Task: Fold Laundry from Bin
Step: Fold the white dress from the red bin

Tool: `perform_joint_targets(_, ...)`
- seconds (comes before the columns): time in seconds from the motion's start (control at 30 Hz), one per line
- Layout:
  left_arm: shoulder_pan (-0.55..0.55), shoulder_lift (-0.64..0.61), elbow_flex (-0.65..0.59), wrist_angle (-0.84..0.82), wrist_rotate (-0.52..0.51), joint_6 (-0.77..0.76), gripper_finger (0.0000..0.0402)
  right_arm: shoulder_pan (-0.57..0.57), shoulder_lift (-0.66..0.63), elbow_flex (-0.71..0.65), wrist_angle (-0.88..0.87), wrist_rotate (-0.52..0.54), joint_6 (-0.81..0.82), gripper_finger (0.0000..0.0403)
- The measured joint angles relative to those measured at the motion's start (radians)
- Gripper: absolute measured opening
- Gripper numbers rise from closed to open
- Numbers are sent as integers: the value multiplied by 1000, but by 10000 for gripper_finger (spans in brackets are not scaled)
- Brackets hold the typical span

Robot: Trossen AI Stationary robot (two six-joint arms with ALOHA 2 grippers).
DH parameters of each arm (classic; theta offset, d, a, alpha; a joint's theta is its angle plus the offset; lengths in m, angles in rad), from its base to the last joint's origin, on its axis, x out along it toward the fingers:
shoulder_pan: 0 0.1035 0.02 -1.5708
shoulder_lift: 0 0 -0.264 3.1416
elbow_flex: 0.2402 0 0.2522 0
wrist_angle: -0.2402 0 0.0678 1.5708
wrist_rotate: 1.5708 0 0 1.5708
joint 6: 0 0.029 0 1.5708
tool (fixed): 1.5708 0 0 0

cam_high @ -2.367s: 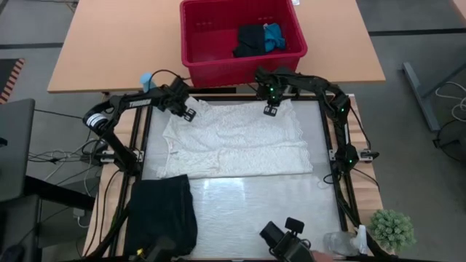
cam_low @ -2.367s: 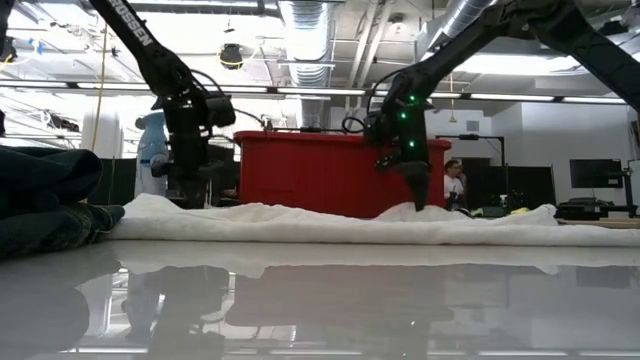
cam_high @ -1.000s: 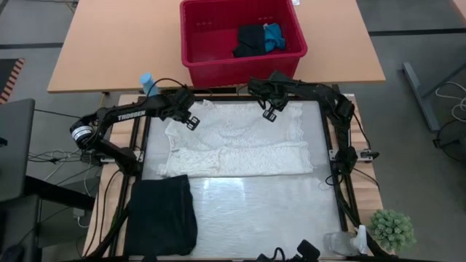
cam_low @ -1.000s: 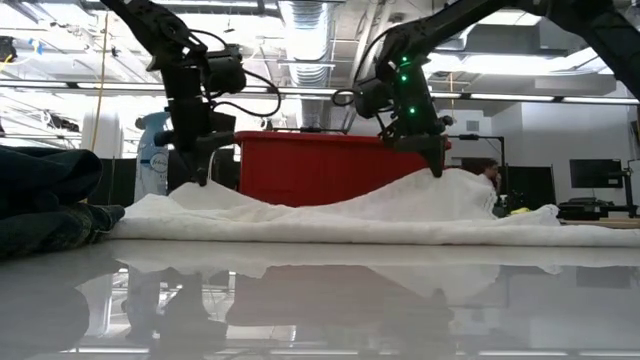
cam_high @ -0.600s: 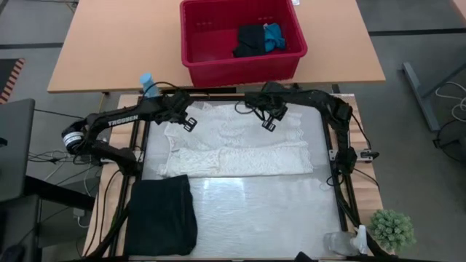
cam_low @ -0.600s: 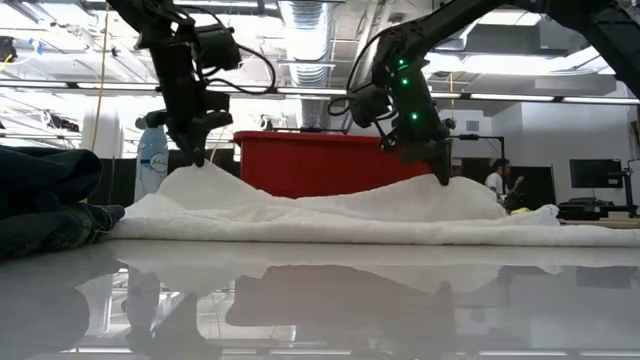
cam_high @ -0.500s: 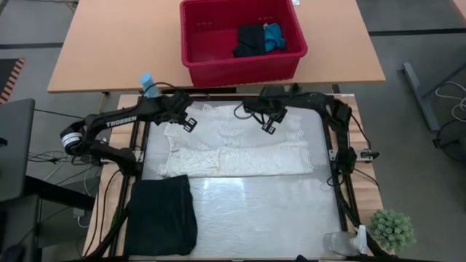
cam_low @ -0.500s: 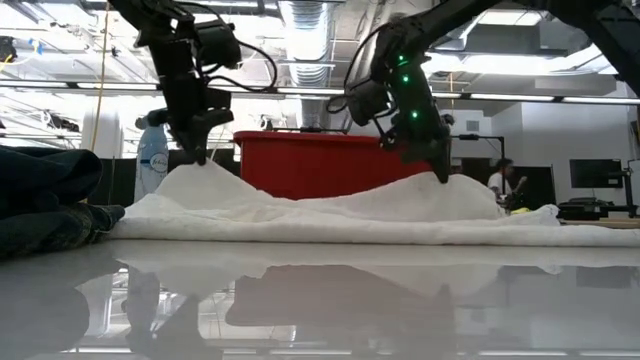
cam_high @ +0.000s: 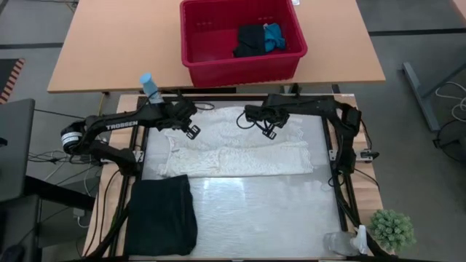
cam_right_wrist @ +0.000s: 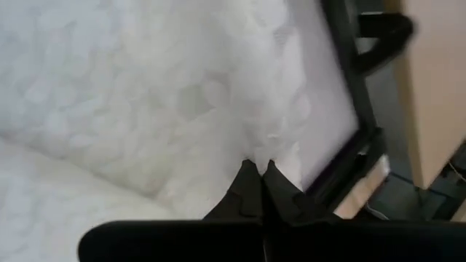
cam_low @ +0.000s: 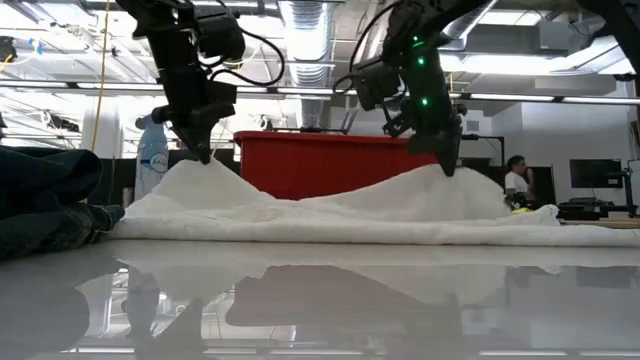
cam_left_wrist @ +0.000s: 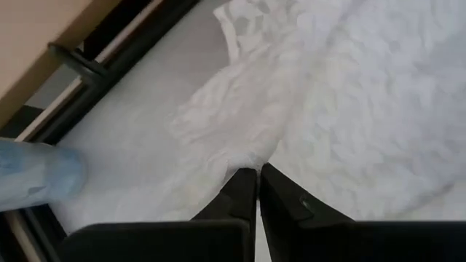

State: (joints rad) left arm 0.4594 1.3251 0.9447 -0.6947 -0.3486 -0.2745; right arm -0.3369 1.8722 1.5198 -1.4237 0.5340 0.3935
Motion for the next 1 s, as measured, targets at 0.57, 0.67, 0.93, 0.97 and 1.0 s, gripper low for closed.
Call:
perform_joint_targets(0.57,-199,0,0,-130,-110,-153,0,130,2,-138,65,15,67,11)
perform_joint_targets(0.67,-239,0,0,-131,-114,-161,0,145,2,-153,63,15,86,13)
perform_joint_targets(0.93,-302,1,-3,-150,-161,-201,0,197,2,-163,56,25,112,15)
perform_joint_targets(0.97,-305,1,-13,-146,-161,-203,0,203,2,-163,56,27,112,15)
perform_joint_targets(1.0,-309,1,-28,-145,-156,-212,0,208,2,-163,56,30,112,17)
